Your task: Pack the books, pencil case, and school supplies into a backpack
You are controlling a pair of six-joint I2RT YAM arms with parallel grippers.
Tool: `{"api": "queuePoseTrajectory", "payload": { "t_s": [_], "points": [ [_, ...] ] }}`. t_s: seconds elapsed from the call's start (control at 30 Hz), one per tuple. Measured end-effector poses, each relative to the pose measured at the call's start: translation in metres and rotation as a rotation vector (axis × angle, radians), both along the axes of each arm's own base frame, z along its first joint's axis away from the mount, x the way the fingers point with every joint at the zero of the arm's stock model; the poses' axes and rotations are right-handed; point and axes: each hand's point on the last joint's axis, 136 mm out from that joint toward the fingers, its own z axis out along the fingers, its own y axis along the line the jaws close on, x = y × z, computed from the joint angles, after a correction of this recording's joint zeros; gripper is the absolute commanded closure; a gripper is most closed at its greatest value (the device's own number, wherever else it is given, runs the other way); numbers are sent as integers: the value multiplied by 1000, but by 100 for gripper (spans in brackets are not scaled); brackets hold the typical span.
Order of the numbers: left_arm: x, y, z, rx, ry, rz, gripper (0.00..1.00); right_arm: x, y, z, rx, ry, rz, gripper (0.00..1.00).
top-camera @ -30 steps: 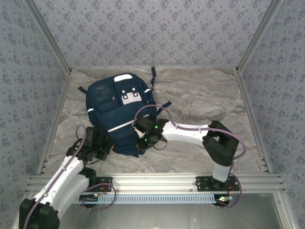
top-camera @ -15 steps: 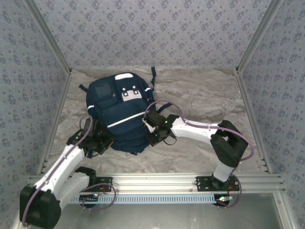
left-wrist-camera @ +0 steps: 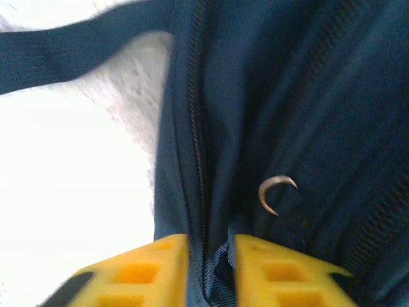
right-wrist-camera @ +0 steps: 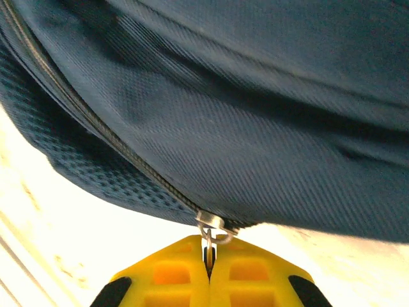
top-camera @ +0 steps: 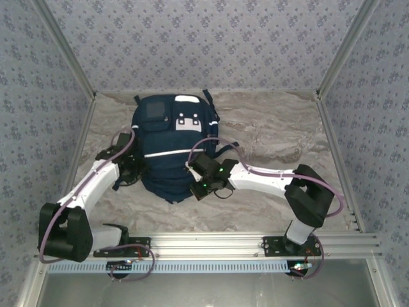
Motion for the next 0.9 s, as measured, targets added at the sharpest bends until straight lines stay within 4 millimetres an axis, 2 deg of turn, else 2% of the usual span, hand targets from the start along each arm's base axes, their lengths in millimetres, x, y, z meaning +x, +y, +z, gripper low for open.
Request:
{"api": "queuePoseTrajectory", "payload": {
  "t_s": [0.1, 0.23, 0.3, 0.4, 0.5, 0.57, 0.7, 0.77, 0.9],
  "points": [
    [2, 7, 15, 6, -48, 37, 48, 0, 19, -4, 44, 60, -26, 100],
    [-6, 4, 46, -69, -154, 84, 43, -4, 39, -12, 100, 120, -50, 100],
    [-13, -4, 51, -146, -191, 108, 41, -6, 50, -12, 125, 142, -56, 100],
    [-30, -23, 30, -245, -141, 125, 39, -8, 64, -8, 159, 152, -49, 100],
    [-41, -42, 5, -290, -47, 124, 38, -10, 69, -7, 172, 156, -45, 100],
    [-43, -54, -7, -301, 4, 120, 38, -10, 69, -7, 175, 158, -50, 100],
    [-39, -69, -16, -305, 35, 107, 38, -10, 69, -6, 176, 157, -50, 100],
    [-36, -73, -18, -307, 36, 105, 40, -10, 69, -7, 176, 155, -52, 100],
    [-34, -75, -24, -298, 49, 116, 56, -8, 69, -7, 172, 146, -57, 100]
  ]
}}
